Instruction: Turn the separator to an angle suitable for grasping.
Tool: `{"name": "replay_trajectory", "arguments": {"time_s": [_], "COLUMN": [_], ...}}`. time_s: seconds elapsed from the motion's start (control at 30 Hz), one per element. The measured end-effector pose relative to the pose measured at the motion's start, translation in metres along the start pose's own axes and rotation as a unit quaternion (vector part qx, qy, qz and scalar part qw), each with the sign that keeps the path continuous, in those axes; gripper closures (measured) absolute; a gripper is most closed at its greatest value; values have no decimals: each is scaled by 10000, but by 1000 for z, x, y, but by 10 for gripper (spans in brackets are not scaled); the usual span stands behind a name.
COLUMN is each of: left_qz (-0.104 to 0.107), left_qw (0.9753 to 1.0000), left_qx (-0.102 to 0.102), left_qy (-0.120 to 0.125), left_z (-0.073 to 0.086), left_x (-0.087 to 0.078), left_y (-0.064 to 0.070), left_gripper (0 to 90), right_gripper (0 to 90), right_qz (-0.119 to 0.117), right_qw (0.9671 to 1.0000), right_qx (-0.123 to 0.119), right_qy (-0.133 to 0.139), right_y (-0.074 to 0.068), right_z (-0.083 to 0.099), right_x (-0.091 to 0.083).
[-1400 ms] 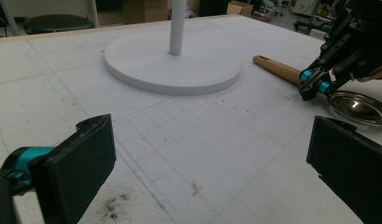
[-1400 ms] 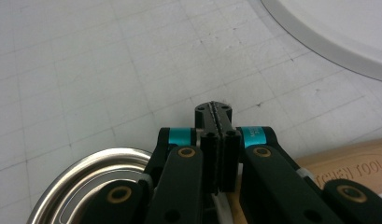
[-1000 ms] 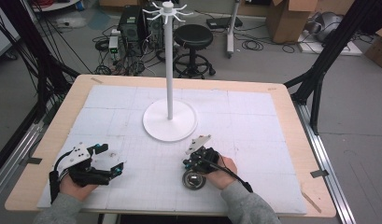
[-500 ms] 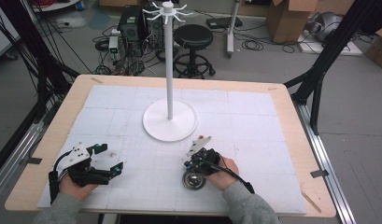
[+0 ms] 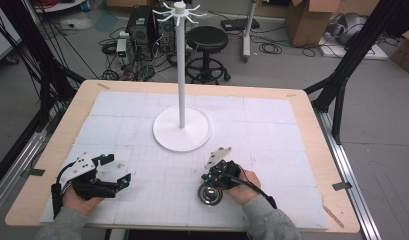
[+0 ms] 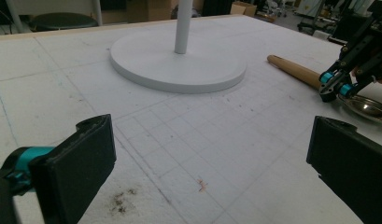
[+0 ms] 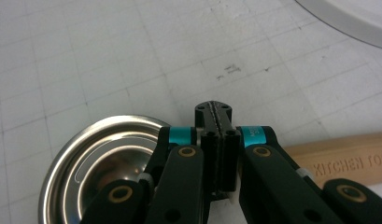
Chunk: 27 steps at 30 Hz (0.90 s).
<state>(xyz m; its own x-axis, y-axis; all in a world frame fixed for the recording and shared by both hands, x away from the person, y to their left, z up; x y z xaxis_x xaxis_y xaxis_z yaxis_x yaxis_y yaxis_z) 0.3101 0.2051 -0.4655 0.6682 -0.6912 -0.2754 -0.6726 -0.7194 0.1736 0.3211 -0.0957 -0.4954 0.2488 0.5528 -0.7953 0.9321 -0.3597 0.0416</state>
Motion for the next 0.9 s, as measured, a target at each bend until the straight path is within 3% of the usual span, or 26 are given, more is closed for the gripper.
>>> {"name": "replay_trajectory", "arguments": {"time_s": [0.23, 0.9], "left_qz": [7, 14], "left_qw": [10000, 10000], "left_qx": [-10, -17], "left_qy": [-8, 13], "left_z": [0, 0], "left_x": [0, 0], "left_y": [0, 0], "left_gripper": [18, 18], "right_gripper": [900, 900], "right_qz": [0, -96], "right_qw": [10000, 9999], "right_qx": [52, -109], "right_qy": [-35, 29], "right_y": [-1, 1], "right_z": [8, 36], "right_x": [-6, -28]}}
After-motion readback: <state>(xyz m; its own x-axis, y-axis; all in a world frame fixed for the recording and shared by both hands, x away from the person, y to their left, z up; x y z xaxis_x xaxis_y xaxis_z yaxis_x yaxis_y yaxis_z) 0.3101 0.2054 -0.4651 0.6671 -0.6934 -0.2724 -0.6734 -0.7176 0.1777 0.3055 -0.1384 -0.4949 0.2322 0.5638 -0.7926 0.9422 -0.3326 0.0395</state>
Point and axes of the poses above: each handheld gripper's, and its own axes: x roughly forward along the jaws, z roughly out of its underside, y roughly to its right, the point moved 8 cm from there along x, roughly forward along the jaws, and after that the axes turned 3 degrees about -x, right-handed, at the moved point
